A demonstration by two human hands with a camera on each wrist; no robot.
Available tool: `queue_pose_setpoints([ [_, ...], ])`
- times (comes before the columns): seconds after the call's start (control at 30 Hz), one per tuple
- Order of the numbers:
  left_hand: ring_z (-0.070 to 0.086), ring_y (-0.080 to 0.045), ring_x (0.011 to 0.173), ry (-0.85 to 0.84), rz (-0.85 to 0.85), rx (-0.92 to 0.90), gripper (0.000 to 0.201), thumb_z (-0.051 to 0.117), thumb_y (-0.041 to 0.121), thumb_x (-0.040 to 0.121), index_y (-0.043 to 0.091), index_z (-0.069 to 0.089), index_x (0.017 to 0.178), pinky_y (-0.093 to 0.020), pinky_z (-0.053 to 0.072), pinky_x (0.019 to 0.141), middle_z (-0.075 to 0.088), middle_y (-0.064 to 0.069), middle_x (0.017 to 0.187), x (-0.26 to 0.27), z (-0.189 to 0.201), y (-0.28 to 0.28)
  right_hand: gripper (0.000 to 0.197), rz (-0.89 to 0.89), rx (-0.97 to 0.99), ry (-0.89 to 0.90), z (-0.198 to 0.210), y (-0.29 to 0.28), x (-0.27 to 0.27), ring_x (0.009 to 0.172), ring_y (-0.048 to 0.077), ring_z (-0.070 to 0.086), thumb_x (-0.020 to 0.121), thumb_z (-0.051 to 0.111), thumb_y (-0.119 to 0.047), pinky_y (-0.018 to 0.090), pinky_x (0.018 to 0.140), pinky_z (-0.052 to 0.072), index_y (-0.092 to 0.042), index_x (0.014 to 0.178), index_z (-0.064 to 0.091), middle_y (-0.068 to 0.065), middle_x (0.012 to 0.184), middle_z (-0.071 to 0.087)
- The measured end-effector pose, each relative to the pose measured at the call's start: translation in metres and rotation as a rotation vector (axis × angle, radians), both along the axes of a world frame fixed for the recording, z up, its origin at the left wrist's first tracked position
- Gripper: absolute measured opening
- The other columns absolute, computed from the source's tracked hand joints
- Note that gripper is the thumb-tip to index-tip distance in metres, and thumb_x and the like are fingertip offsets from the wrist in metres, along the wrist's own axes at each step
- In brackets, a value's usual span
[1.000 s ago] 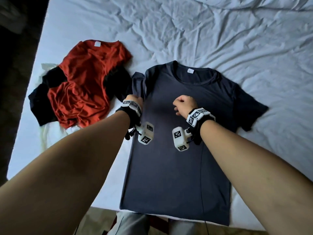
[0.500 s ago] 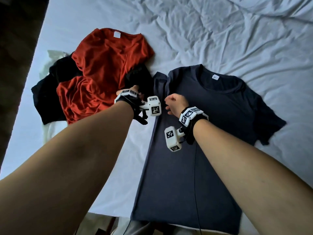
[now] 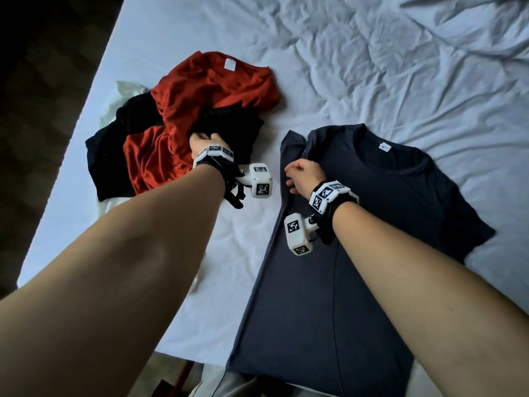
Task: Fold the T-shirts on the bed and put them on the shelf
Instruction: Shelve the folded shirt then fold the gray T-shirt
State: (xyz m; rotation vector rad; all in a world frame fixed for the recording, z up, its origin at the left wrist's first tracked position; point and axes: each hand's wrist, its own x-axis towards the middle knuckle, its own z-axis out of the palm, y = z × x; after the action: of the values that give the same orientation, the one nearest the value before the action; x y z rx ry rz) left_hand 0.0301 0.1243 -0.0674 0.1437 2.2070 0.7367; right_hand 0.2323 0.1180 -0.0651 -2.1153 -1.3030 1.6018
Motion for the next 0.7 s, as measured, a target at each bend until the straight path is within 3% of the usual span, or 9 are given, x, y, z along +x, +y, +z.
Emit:
queue_pose_setpoints([
  [0.13, 0.057, -0.026, 0.077, -0.194, -0.192, -0.098, 0.025, 0.04, 0.028, 0.095, 0.006, 0.049, 0.09, -0.029, 0.053, 0.068, 0.06, -0.008, 0.097, 0.009, 0.015, -0.005, 0.015, 0.009, 0.005, -0.016, 0.004, 0.003, 0.005, 0.059, 0.011, 0.059, 0.089, 0.054, -0.012, 0.024, 0.05, 0.052, -0.018, 0.079, 0.063, 0.002, 0.069, 0.062],
  [0.2, 0.05, -0.021, 0.05, -0.459, -0.084, -0.048, 0.036, 0.03, 0.028, 0.097, 0.009, 0.046, 0.07, -0.023, 0.043, 0.045, 0.06, -0.005, 0.064, 0.017, 0.012, -0.004, 0.013, 0.007, 0.006, -0.023, 0.005, 0.004, 0.008, 0.06, 0.012, 0.06, 0.089, 0.054, -0.012, 0.024, 0.05, 0.052, -0.017, 0.082, 0.064, 0.003, 0.071, 0.063],
  [0.27, 0.051, -0.021, 0.042, -0.58, 0.031, 0.018, 0.049, 0.027, 0.031, 0.099, 0.007, 0.05, 0.063, -0.023, 0.041, 0.048, 0.055, -0.007, 0.045, 0.027, 0.016, 0.001, 0.013, -0.002, 0.006, -0.028, 0.004, 0.006, 0.012, 0.061, 0.012, 0.06, 0.09, 0.054, -0.013, 0.024, 0.05, 0.052, -0.016, 0.083, 0.065, 0.003, 0.073, 0.063],
  [0.33, 0.058, -0.025, 0.057, -0.666, 0.011, 0.106, 0.046, 0.03, 0.029, 0.1, 0.006, 0.057, 0.071, -0.029, 0.05, 0.057, 0.061, -0.009, 0.063, 0.04, 0.016, 0.009, 0.014, -0.012, 0.005, -0.028, 0.004, 0.008, 0.015, 0.062, 0.013, 0.061, 0.09, 0.053, -0.014, 0.024, 0.05, 0.051, -0.016, 0.084, 0.065, 0.003, 0.074, 0.064],
  [0.43, 0.053, -0.023, 0.07, -0.598, -0.133, 0.112, 0.014, 0.048, 0.017, 0.091, 0.017, 0.061, 0.09, -0.032, 0.048, 0.064, 0.054, -0.002, 0.077, 0.053, 0.011, 0.021, 0.013, -0.009, 0.012, -0.027, 0.0, 0.011, 0.018, 0.062, 0.012, 0.061, 0.091, 0.053, -0.013, 0.022, 0.048, 0.05, -0.016, 0.085, 0.065, 0.001, 0.072, 0.063],
  [0.5, 0.053, -0.017, 0.065, -0.402, -0.25, 0.138, 0.037, 0.049, 0.014, 0.089, 0.021, 0.058, 0.124, -0.021, 0.044, 0.058, 0.055, -0.002, 0.086, 0.054, 0.007, 0.029, 0.013, -0.006, 0.027, -0.023, -0.001, 0.01, 0.017, 0.059, 0.01, 0.06, 0.091, 0.054, -0.012, 0.021, 0.045, 0.049, -0.017, 0.086, 0.065, -0.001, 0.07, 0.062],
  [0.57, 0.051, -0.008, 0.06, -0.241, -0.27, 0.198, 0.056, 0.048, 0.014, 0.09, 0.023, 0.038, 0.145, -0.013, 0.042, 0.049, 0.057, -0.004, 0.097, 0.047, 0.004, 0.034, 0.014, -0.005, 0.034, -0.02, -0.004, 0.01, 0.015, 0.057, 0.009, 0.059, 0.092, 0.053, -0.012, 0.02, 0.045, 0.048, -0.019, 0.085, 0.064, -0.003, 0.069, 0.061],
  [0.63, 0.056, -0.011, 0.069, -0.117, -0.252, 0.256, 0.06, 0.047, 0.014, 0.09, 0.022, 0.032, 0.148, -0.011, 0.046, 0.059, 0.06, -0.006, 0.108, 0.029, 0.002, 0.036, 0.019, -0.002, 0.031, -0.008, -0.005, 0.011, 0.009, 0.058, 0.008, 0.059, 0.092, 0.053, -0.011, 0.022, 0.047, 0.048, -0.022, 0.08, 0.062, -0.004, 0.069, 0.06],
  [0.7, 0.061, -0.019, 0.089, -0.045, -0.238, 0.261, 0.059, 0.048, 0.017, 0.089, 0.023, 0.035, 0.146, -0.021, 0.049, 0.079, 0.06, -0.007, 0.119, 0.012, -0.003, 0.039, 0.024, 0.003, 0.032, 0.003, -0.003, 0.015, 0.003, 0.059, 0.008, 0.059, 0.091, 0.053, -0.009, 0.024, 0.049, 0.048, -0.026, 0.075, 0.059, -0.005, 0.069, 0.06],
])
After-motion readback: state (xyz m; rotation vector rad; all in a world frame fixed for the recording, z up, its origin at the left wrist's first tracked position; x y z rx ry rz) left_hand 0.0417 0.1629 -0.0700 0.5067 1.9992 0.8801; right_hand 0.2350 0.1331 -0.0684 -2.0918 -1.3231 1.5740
